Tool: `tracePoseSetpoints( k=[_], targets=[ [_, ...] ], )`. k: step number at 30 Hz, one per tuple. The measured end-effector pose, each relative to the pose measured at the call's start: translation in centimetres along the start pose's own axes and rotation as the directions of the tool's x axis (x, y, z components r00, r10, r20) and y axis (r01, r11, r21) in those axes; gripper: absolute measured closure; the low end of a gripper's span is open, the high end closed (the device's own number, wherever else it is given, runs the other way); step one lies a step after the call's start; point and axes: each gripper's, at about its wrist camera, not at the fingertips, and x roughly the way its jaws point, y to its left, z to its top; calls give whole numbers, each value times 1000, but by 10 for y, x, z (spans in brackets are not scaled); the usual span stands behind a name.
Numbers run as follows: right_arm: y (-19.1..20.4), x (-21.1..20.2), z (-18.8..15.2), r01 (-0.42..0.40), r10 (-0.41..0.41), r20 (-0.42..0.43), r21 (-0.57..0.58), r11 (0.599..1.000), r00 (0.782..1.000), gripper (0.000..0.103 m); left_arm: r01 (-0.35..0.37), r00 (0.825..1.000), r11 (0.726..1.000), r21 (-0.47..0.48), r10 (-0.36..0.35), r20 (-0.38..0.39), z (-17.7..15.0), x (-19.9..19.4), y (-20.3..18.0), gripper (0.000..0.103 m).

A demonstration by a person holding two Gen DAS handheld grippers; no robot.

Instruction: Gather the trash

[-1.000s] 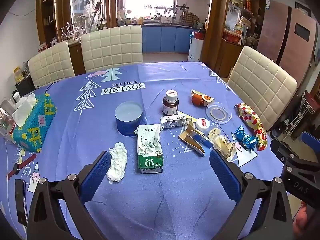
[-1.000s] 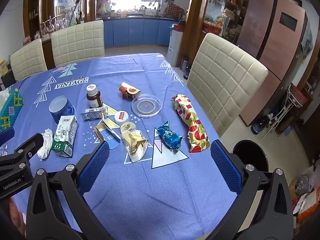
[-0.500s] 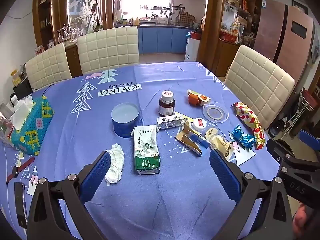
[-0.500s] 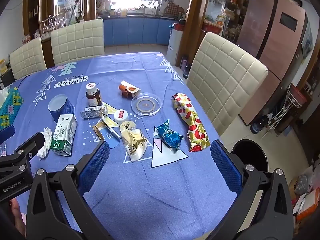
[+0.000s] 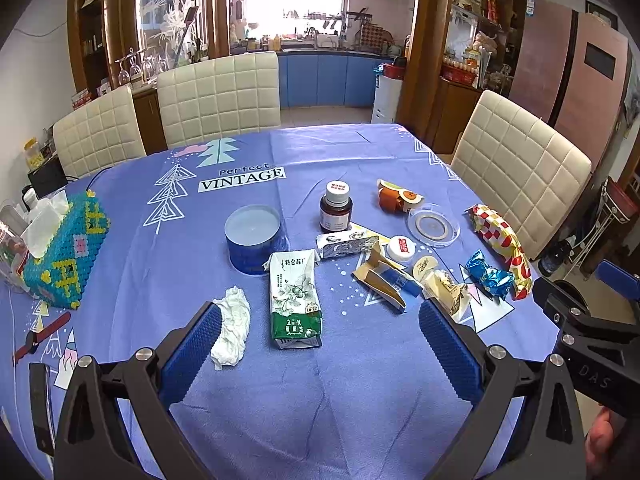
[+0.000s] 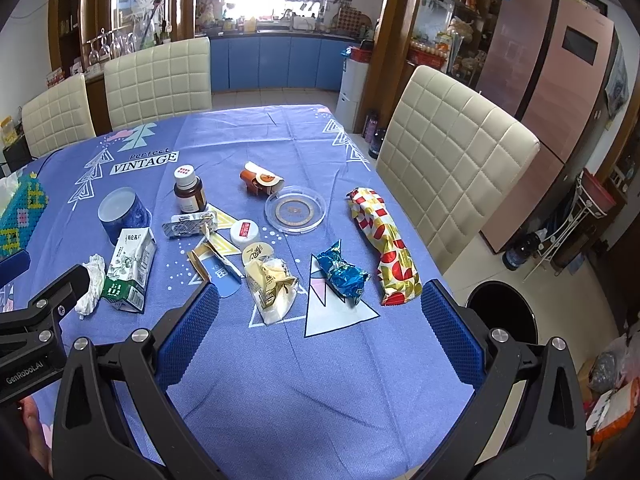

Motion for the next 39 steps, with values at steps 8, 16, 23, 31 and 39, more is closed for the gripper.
tracePoseSetpoints(
  k=[8, 16, 23, 31, 39],
  targets=[
    [-3, -2, 3, -3, 3, 7, 3, 1000, 1000, 3, -6, 1000, 1000, -2, 6, 4, 1, -1, 1, 6],
    [-3, -3, 5, -7, 7, 11, 3, 1000, 1000, 3, -7, 1000, 1000, 0, 7, 7, 2, -2, 1, 6],
    [-2, -3, 4, -7, 7, 10, 4, 1000, 1000, 3, -4, 1000, 1000, -2, 4, 5, 2, -3, 1, 6],
    [-2, -2, 3, -9, 9, 5, 3, 1000, 1000, 3, -1, 1000, 1000, -6, 1, -9, 0, 0, 1, 6],
    [-1, -2, 3, -8, 8, 8, 1, 1000, 1000, 3, 2, 1000, 1000, -5, -2, -11, 0, 1, 1, 6]
  ],
)
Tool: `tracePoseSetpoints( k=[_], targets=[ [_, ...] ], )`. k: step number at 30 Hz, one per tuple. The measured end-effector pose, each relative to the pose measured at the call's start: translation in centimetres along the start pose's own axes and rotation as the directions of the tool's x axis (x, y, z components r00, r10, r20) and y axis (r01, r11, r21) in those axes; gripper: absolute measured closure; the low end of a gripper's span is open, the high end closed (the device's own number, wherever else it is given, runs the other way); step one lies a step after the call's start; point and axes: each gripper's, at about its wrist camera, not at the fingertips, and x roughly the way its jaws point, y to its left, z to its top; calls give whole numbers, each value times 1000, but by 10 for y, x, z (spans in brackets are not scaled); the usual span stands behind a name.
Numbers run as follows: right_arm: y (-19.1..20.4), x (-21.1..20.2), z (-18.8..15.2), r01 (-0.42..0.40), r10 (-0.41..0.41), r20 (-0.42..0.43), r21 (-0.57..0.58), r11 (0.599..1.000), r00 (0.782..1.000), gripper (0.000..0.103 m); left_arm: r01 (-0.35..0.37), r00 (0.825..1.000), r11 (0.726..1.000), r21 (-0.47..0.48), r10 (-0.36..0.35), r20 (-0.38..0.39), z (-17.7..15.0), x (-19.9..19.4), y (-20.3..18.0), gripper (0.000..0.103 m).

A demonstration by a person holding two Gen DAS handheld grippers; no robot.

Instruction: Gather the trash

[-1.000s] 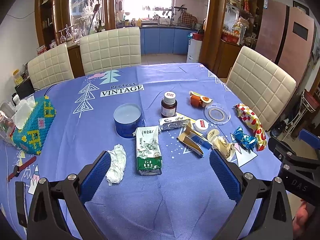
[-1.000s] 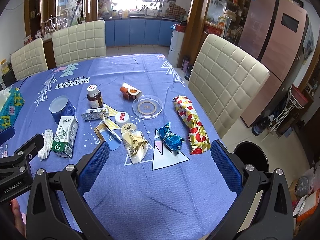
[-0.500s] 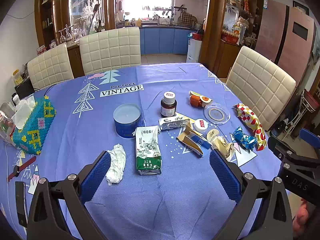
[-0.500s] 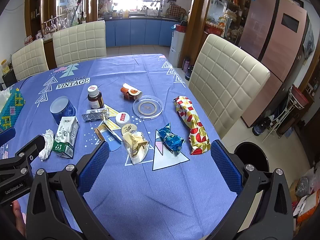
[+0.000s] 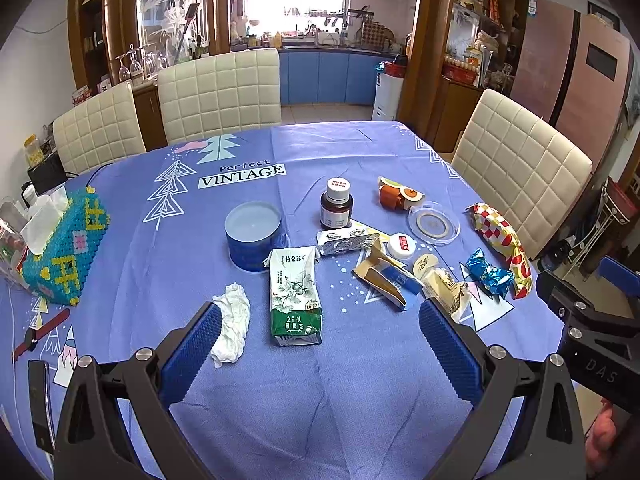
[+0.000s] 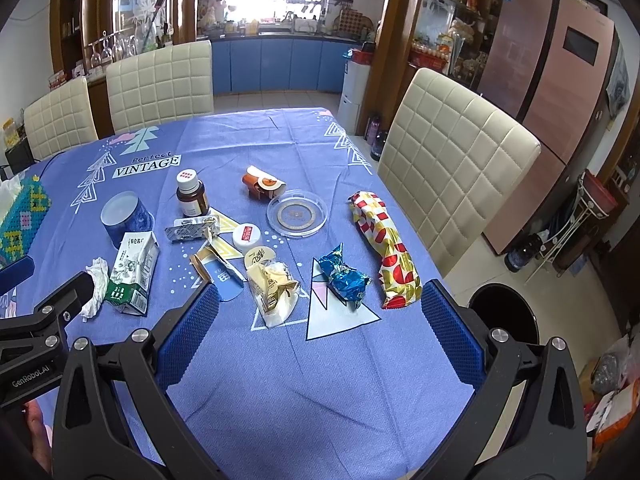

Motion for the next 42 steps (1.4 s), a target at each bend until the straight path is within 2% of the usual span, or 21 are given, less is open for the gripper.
tracePoseSetpoints(
  k=[42],
  targets=[
    [0, 4, 0, -13, 13, -3, -2, 1000, 1000, 3, -10, 1000, 1000, -2, 10, -7, -1, 2, 0, 6]
  ],
)
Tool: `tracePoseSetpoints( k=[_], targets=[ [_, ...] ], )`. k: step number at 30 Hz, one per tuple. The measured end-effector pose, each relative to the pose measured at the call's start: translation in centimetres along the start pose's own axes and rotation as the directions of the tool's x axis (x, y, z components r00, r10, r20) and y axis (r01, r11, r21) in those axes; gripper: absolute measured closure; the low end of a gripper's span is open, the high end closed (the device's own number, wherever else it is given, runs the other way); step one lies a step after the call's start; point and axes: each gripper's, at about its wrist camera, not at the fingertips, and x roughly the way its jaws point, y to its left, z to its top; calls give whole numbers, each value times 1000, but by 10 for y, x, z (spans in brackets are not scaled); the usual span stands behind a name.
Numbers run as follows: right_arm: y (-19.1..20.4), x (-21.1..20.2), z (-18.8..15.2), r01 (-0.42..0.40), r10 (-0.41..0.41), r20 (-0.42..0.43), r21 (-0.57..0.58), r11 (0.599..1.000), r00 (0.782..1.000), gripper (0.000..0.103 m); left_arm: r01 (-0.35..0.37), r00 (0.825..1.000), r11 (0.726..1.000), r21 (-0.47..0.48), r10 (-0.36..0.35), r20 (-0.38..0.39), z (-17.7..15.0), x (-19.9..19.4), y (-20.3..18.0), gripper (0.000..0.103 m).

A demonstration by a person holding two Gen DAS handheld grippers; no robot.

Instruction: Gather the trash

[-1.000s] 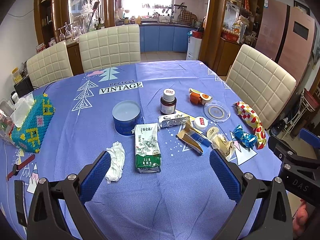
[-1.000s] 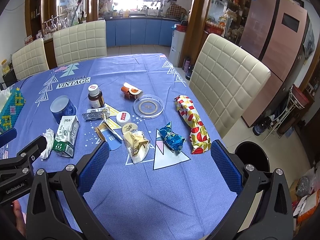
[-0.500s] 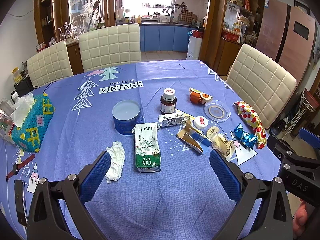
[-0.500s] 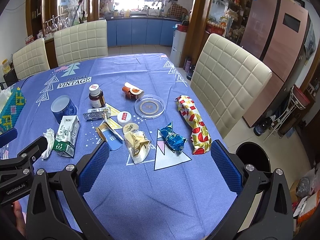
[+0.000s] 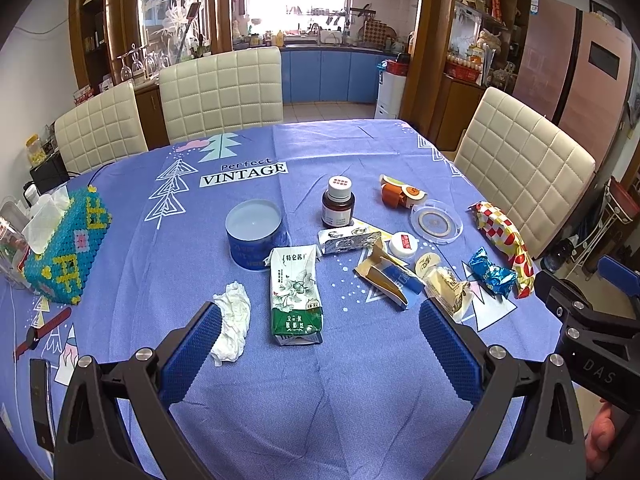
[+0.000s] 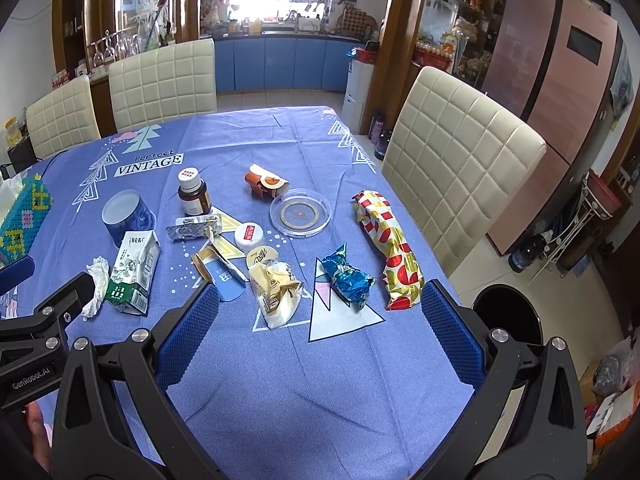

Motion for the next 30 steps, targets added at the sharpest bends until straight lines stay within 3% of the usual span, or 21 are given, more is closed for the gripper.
tracePoseSetpoints(
  k=[17, 23, 26, 30],
  targets=[
    [1, 2, 0, -3, 3, -7, -1, 1000, 1000, 3, 1, 1000, 1000, -1, -1, -3, 0, 1, 0, 6],
    [3, 8, -1, -51, 51, 9, -10, 999, 999, 4, -6, 1000, 1000, -26, 6, -19, 1, 8, 9, 6],
    [9, 11, -3, -83, 85, 43, -45, 996, 995, 11, 16, 999, 1000, -23, -17, -41, -2, 17, 11, 6],
    [19, 28, -10, -112, 113, 10, -91, 990, 994, 19, 15, 998, 1000, -15, -16, -62, -6, 29, 15, 6]
  ],
)
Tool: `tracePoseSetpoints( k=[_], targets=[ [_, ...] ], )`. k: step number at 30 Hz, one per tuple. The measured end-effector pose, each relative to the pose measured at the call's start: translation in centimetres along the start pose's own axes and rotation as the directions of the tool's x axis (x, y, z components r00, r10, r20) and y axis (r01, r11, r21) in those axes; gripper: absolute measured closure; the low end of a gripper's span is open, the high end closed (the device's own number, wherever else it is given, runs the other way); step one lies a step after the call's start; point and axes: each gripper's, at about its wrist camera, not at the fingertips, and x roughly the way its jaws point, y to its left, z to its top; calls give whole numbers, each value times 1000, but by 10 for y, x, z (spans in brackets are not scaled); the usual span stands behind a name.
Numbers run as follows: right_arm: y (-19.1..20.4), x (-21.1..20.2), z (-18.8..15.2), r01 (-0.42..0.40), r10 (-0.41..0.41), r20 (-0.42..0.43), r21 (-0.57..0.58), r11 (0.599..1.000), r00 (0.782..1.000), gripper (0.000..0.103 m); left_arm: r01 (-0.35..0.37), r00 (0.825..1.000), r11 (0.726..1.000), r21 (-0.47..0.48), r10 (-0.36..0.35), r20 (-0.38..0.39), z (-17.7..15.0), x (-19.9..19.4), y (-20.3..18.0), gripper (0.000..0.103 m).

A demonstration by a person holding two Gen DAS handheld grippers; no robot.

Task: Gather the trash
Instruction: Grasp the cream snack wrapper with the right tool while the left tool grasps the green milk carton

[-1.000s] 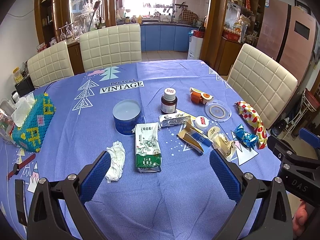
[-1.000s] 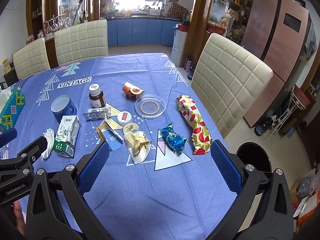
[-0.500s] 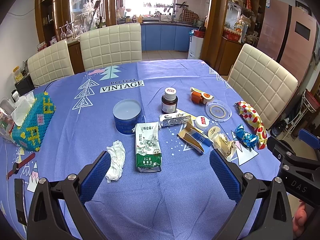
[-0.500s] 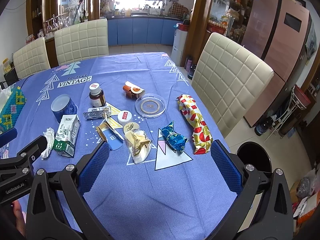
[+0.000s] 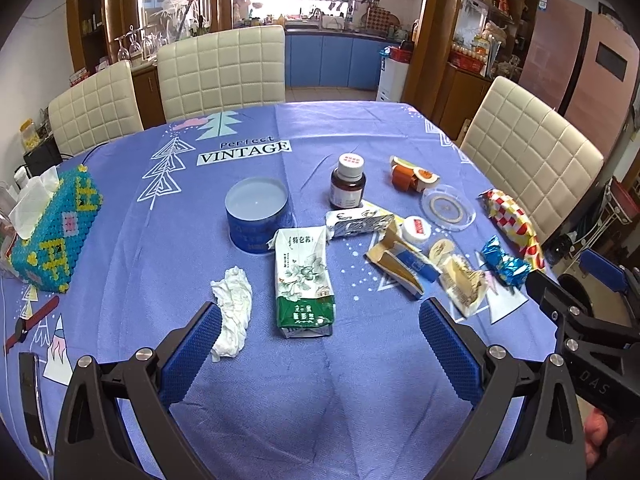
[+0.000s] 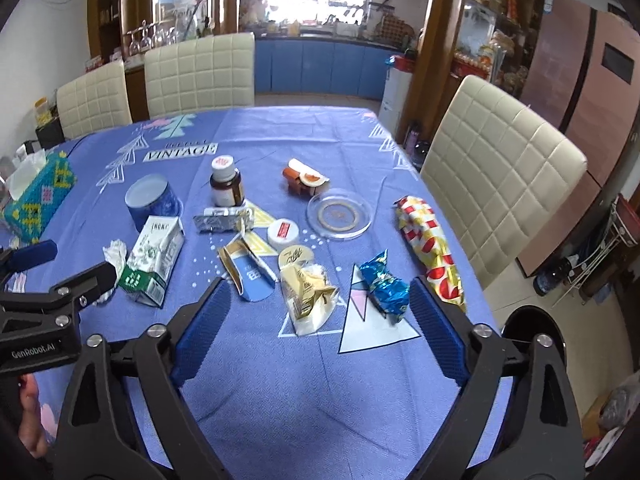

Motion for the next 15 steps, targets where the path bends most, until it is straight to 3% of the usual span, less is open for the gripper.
tracePoseSetpoints(
  k=[5, 13, 15],
  targets=[
    [-5, 31, -7, 12, -11, -65, 10, 1000, 998, 23, 25, 999, 1000, 12, -25, -24, 0, 19, 4, 7],
    [-9, 65, -11, 8, -2, -136, 38, 999, 991, 23, -62, 998, 993, 99, 64, -23, 2, 48, -13, 8],
    [-8, 71, -11, 13, -8, -149, 30, 999, 989, 23, -62, 997, 992, 109, 66, -32, 1, 55, -15, 13]
  ],
)
